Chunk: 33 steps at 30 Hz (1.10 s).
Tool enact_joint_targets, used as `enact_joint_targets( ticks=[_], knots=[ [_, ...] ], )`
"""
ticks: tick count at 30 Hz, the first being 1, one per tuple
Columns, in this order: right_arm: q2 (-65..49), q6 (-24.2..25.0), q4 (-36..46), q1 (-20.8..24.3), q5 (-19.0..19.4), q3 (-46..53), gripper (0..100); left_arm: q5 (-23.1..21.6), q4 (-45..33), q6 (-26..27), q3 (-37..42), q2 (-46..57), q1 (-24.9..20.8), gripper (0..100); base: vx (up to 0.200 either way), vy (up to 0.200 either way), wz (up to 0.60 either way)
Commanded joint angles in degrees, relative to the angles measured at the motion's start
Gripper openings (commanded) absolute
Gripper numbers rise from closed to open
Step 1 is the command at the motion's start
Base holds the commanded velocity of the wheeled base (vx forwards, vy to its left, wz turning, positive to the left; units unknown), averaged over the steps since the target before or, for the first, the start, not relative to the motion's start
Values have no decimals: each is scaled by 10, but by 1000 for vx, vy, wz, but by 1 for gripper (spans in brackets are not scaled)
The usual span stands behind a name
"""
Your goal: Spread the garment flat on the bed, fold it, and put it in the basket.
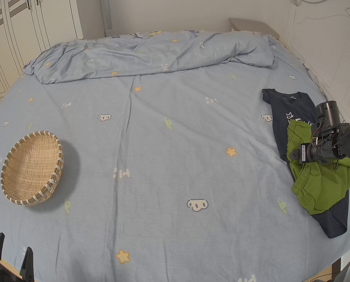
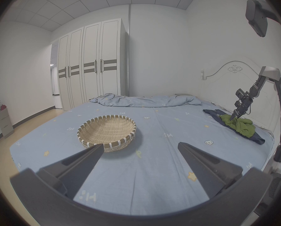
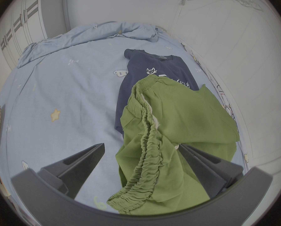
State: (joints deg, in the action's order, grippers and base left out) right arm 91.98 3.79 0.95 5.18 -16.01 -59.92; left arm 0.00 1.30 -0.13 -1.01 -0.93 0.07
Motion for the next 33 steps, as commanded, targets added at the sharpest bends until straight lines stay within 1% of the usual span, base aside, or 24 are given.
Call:
enact_joint_targets(
  ticks=[1, 2, 3, 18, 20, 21, 22, 23, 25, 27, 28, 29, 30, 31, 32, 33],
  knots=[
    [6, 0, -1, -6, 0, 1, 100, 0, 0, 0, 10, 9, 0, 100, 0, 0, 0],
    [7, 0, -1, -11, 0, 2, 100, 0, 0, 0, 10, 9, 0, 100, 0, 0, 0],
    [7, 2, -1, -12, 0, 2, 0, 0, 0, 0, 10, 9, 0, 100, 0, 0, 0],
    [9, 4, 4, -11, 0, -7, 0, 0, 0, 0, 10, 9, 0, 100, 0, 0, 0],
    [-11, 19, 16, -6, 0, -24, 0, 0, 0, 0, 10, 9, 0, 100, 0, 0, 0],
    [-11, 19, 16, -6, 0, -24, 0, 0, 0, 0, 10, 9, 0, 100, 0, 0, 0],
    [-29, 33, 35, -1, 0, -39, 0, 0, 0, 0, 10, 9, 0, 100, 0, 0, 0],
    [-54, 59, 84, 15, 4, -70, 0, 0, 0, 0, 10, 9, 0, 100, 0, 0, 0],
    [-87, 94, 173, 45, 18, -130, 0, 0, 0, 0, 10, 9, 0, 100, 0, 0, 0],
    [-113, 127, 252, 66, 52, -193, 0, 0, 0, 0, 10, 9, 0, 100, 0, 0, 0],
    [-115, 130, 259, 68, 56, -197, 0, 0, 0, 0, 10, 9, 0, 100, 0, 0, 0],
    [-137, 162, 330, 91, 121, -259, 0, 0, 0, 0, 10, 9, 0, 100, 0, 0, 0],
    [-137, 162, 330, 91, 121, -259, 0, 0, 0, 0, 10, 9, 0, 100, 0, 0, 0],
    [-151, 186, 364, 102, 168, -294, 0, 0, 0, 0, 10, 9, 0, 100, 0, 0, 0],
    [-165, 220, 404, 118, 236, -326, 0, 0, 0, 0, 10, 9, 0, 100, 0, 0, 0],
    [-170, 233, 412, 127, 261, -332, 0, 0, 0, 0, 10, 9, 0, 100, 0, 0, 0]
  ],
)
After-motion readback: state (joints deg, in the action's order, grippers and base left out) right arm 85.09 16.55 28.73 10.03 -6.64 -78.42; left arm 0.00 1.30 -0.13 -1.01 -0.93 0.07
